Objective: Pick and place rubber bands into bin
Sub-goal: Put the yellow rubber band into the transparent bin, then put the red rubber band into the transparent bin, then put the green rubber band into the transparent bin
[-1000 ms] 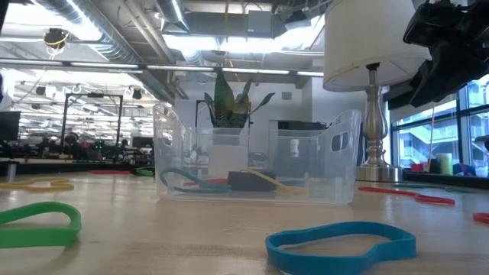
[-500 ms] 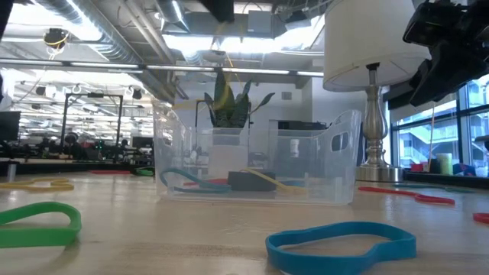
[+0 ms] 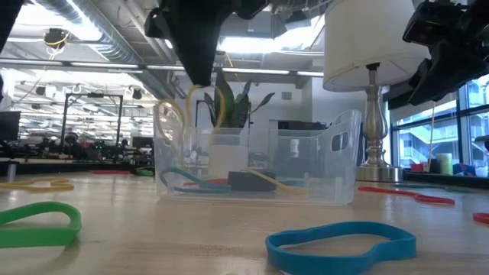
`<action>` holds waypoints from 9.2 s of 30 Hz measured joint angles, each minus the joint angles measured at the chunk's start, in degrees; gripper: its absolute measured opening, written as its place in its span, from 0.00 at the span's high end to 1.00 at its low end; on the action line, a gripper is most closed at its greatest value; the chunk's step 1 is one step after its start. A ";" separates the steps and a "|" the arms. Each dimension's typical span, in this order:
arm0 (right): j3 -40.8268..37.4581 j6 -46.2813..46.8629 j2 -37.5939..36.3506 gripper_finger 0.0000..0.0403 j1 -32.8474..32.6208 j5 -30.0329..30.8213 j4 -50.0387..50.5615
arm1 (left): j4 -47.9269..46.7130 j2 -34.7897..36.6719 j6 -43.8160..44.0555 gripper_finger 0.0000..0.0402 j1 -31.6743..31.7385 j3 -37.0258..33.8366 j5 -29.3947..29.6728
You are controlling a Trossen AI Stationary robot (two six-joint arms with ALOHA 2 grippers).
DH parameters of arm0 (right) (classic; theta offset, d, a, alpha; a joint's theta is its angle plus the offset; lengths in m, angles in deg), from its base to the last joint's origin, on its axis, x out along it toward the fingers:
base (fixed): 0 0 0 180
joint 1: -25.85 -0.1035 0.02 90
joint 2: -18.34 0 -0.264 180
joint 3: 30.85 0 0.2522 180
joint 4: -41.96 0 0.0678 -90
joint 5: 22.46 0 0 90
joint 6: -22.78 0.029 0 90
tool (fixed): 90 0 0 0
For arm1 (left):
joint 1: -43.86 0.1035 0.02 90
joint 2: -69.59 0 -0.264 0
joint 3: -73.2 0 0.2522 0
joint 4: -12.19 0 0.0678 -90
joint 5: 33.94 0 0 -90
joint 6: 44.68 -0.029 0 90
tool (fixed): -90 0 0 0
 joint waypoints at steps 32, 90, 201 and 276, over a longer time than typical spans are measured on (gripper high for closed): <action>0.00 0.09 0.02 0.96 0.00 0.01 -1.20 | 1.51 -7.55 -8.54 1.00 4.41 0.01 -3.16; 0.63 17.16 4.94 1.00 -0.09 3.91 -7.67 | 5.50 26.76 -22.74 1.00 1.79 -24.78 15.46; 44.20 37.55 37.38 1.00 1.22 15.43 34.63 | 44.03 67.33 -46.76 1.00 17.92 -66.55 2.79; 59.89 25.03 66.53 0.71 3.37 -13.07 25.95 | 40.14 67.33 -49.48 1.00 23.85 -66.58 -2.38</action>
